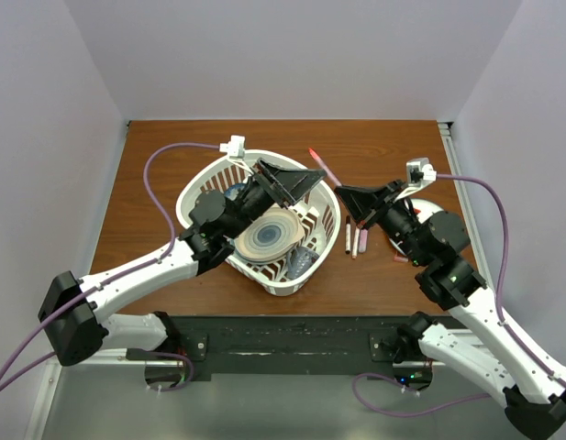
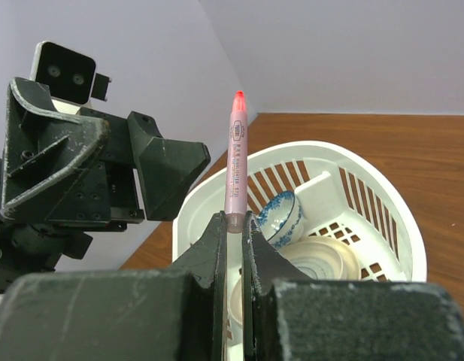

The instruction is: Insert the pens into the pen caps

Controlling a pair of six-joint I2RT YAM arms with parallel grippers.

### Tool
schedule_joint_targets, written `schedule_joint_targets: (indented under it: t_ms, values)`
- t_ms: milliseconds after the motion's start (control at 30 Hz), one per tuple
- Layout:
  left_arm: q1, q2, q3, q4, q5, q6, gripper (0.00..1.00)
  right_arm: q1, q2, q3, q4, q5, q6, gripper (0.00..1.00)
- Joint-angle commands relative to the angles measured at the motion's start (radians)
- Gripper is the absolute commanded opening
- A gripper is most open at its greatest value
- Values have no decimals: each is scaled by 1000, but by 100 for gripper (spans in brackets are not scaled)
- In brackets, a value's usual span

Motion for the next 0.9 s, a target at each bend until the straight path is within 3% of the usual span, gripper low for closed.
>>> schedule_joint_targets:
  t_ms: [0, 200, 500, 600, 633, 767, 867]
  values:
    - [4, 4, 23, -26, -14, -1, 64, 1, -6, 32, 23, 16, -14, 0]
    - [2, -10, 15, -68, -45, -16, 69, 1, 2, 51, 27, 3, -14, 0]
    - [4, 29, 40, -11, -79, -2, 57, 1, 5, -7, 106, -99, 53, 0]
    - [4, 36, 38, 32, -71, -4, 41, 3, 0, -20, 103, -97, 62, 0]
    - [4, 38, 37, 40, -71, -5, 29, 1, 0, -24, 104, -97, 65, 0]
    - [4, 24, 6, 101, -76, -7, 1, 3, 14, -33, 83, -100, 85, 0]
    - [4, 19, 6, 122, -56, 10, 0, 1, 40, -55, 89, -131, 110, 0]
